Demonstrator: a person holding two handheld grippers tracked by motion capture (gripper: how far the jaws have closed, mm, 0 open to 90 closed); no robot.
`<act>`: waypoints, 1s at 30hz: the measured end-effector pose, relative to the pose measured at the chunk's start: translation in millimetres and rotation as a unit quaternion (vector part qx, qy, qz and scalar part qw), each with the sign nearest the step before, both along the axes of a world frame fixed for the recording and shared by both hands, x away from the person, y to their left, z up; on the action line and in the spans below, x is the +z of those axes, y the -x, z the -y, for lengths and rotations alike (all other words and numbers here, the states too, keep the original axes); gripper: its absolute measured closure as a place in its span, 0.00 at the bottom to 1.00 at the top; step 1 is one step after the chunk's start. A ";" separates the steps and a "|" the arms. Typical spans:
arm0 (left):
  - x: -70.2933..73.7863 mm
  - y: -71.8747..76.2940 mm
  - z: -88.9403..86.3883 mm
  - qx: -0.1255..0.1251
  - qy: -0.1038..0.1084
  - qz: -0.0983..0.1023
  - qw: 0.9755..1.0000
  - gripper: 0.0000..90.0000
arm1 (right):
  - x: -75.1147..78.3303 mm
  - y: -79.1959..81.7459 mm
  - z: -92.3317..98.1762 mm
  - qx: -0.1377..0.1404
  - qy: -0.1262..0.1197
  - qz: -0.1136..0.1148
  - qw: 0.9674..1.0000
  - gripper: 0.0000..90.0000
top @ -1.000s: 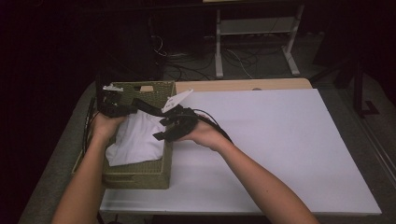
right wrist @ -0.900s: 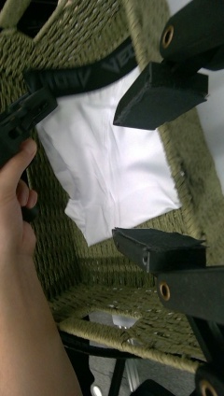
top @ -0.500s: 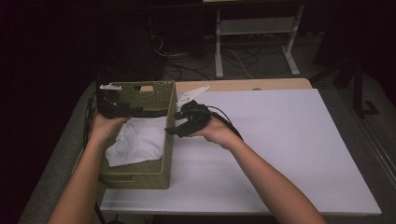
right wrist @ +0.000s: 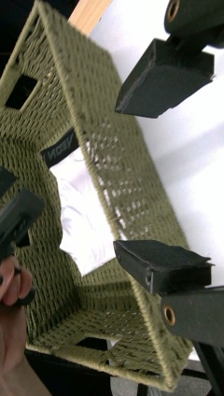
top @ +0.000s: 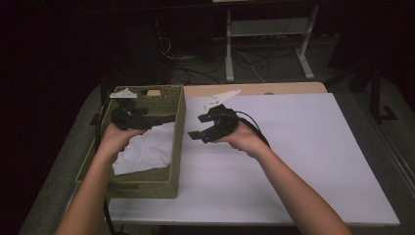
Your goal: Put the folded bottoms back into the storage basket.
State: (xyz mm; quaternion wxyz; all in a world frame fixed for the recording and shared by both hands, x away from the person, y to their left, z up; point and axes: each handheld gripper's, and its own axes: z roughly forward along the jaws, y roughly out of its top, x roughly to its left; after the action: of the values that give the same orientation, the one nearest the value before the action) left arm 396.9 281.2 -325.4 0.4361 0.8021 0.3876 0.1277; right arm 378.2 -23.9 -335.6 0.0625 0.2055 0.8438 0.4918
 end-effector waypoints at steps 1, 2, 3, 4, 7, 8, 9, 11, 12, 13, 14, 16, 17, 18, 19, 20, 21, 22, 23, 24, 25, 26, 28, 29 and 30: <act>-0.2 1.5 2.5 -0.006 0.002 0.000 1.000 0.13 | -0.4 0.3 3.2 -0.003 0.001 0.001 1.000 0.29; -0.4 3.1 4.8 -0.014 0.004 0.000 1.000 0.12 | -0.7 0.8 6.4 -0.006 0.001 0.001 1.000 0.28; -0.6 4.7 7.3 -0.021 0.005 -0.001 1.000 0.11 | -1.1 1.4 9.7 -0.009 0.001 0.000 1.000 0.28; -0.9 6.6 9.8 -0.028 0.006 0.000 1.000 0.10 | -1.5 2.1 13.2 -0.012 0.000 0.001 1.000 0.27; -1.5 13.0 16.9 -0.044 0.012 0.005 0.999 0.07 | -3.3 3.5 24.2 -0.021 0.003 0.001 1.000 0.24; -1.9 15.1 19.4 -0.046 0.013 0.007 0.999 0.05 | -4.1 4.0 27.9 -0.024 0.003 0.002 1.000 0.23; -2.1 17.2 21.5 -0.050 0.014 0.009 0.999 0.02 | -4.9 4.3 31.5 -0.028 0.002 0.001 1.000 0.22; -2.4 21.8 25.2 -0.058 0.018 0.010 0.998 0.00 | -6.6 5.3 38.4 -0.033 0.003 0.001 0.999 0.19; -2.5 24.4 27.3 -0.060 0.020 0.011 0.998 0.00 | -7.3 6.1 41.8 -0.037 0.002 0.001 0.999 0.17; -2.4 26.2 28.5 -0.064 0.020 0.013 0.998 0.00 | -7.9 6.7 45.5 -0.039 0.001 0.002 0.999 0.17; -2.2 29.4 30.8 -0.068 0.024 0.015 0.997 0.00 | -8.5 7.3 48.3 -0.040 -0.001 0.001 0.999 0.15; -2.2 33.7 33.9 -0.074 0.026 0.016 0.997 0.00 | -10.1 8.9 55.6 -0.047 -0.001 0.000 0.999 0.15; -2.3 36.0 35.7 -0.078 0.027 0.017 0.996 0.00 | -11.1 9.9 59.6 -0.050 0.000 0.000 0.999 0.15; -2.6 38.8 37.9 -0.083 0.027 0.016 0.996 0.00 | -12.3 11.2 63.8 -0.053 0.000 0.000 0.999 0.14; -3.1 41.0 39.9 -0.088 0.028 0.016 0.996 0.00 | -13.9 12.7 69.3 -0.057 0.000 -0.002 0.998 0.13; -3.7 43.1 42.1 -0.092 0.027 0.016 0.995 0.00 | -15.5 13.7 73.7 -0.060 -0.001 -0.001 0.998 0.13; -4.2 44.7 43.6 -0.094 0.026 0.017 0.995 0.00 | -16.9 14.9 78.0 -0.063 -0.002 -0.002 0.998 0.13; -5.3 47.1 45.9 -0.097 0.027 0.018 0.995 0.00 | -18.0 15.7 81.3 -0.065 -0.002 -0.002 0.998 0.12; -6.4 48.7 47.5 -0.101 0.028 0.018 0.994 0.00 | -19.8 17.3 86.6 -0.069 -0.003 -0.003 0.998 0.12; -7.5 50.5 49.1 -0.101 0.029 0.017 0.994 0.00 | -21.1 18.6 90.9 -0.072 -0.002 -0.004 0.997 0.11; -8.6 52.0 50.3 -0.103 0.030 0.017 0.994 0.00 | -22.5 19.8 95.2 -0.074 -0.002 -0.003 0.997 0.10; -9.7 53.3 51.4 -0.105 0.031 0.017 0.994 0.00 | -23.9 21.0 99.4 -0.077 -0.002 -0.002 0.997 0.10; -11.2 55.8 53.3 -0.108 0.028 0.014 0.994 0.00 | -26.3 23.8 108.0 -0.082 -0.001 -0.003 0.997 0.09; -11.5 56.8 54.0 -0.110 0.025 0.015 0.994 0.00 | -27.2 25.2 112.2 -0.085 -0.001 -0.004 0.996 0.08; -11.6 58.0 54.5 -0.111 0.025 0.015 0.993 0.00 | -28.0 26.8 116.3 -0.089 -0.001 -0.003 0.996 0.08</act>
State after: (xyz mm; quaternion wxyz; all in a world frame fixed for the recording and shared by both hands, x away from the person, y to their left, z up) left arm 338.9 226.6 -337.0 0.4732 0.8270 0.2926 0.0811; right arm 351.4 -140.2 -363.6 0.1037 0.2812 0.8219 0.4844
